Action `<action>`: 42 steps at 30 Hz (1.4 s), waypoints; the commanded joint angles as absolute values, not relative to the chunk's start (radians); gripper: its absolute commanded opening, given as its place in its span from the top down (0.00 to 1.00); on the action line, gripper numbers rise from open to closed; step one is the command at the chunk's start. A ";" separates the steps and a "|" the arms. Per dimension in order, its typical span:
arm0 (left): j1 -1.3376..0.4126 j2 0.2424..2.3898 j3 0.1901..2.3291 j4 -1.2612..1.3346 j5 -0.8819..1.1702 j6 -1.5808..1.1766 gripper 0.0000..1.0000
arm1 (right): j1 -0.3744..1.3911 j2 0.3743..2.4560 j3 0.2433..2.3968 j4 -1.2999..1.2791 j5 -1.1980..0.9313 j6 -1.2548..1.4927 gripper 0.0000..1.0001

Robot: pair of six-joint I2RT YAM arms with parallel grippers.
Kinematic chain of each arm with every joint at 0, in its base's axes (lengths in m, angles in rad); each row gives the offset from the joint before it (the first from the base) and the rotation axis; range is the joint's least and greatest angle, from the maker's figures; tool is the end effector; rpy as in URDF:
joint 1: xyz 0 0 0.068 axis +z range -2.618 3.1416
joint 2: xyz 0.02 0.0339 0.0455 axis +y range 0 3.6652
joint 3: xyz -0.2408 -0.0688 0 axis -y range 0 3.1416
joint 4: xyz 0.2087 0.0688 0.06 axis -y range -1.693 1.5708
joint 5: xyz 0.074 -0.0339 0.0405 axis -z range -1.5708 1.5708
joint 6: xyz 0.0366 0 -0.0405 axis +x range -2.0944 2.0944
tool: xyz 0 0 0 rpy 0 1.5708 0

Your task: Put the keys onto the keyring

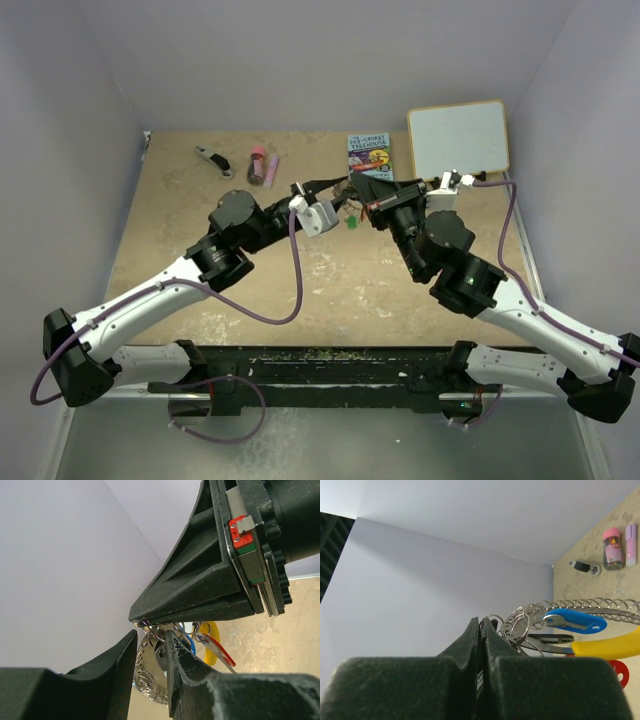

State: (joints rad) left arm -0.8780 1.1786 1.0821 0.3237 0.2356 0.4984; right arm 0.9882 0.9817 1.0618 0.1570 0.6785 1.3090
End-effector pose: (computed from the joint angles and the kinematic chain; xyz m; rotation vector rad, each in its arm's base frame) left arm 0.1520 -0.1965 0.4003 1.0134 0.9158 -0.4775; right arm 0.1232 0.1452 0.4143 0.8528 1.2963 1.4361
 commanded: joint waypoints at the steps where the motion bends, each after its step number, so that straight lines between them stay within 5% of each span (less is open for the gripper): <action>1: -0.876 1.186 1.090 0.369 0.189 0.495 0.67 | 0.993 0.965 1.106 0.244 0.677 1.303 1.00; 8: -0.877 1.185 1.091 0.381 0.171 0.514 0.72 | 0.993 0.955 1.096 0.244 0.680 1.307 1.00; 22: -0.877 1.176 1.105 0.320 0.202 0.569 0.95 | 0.992 0.940 1.075 0.251 0.679 1.325 1.00; 35: -0.877 1.163 1.151 0.233 0.287 0.616 0.96 | 0.993 0.907 1.034 0.264 0.653 1.338 1.00; 42: -0.877 1.170 1.197 0.171 0.314 0.601 0.96 | 0.992 0.882 1.016 0.264 0.646 1.341 0.76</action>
State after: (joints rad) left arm -0.8780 1.1843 1.1316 0.2100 0.2737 0.5987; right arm 0.9882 0.9226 1.0130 0.1730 0.6514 1.3277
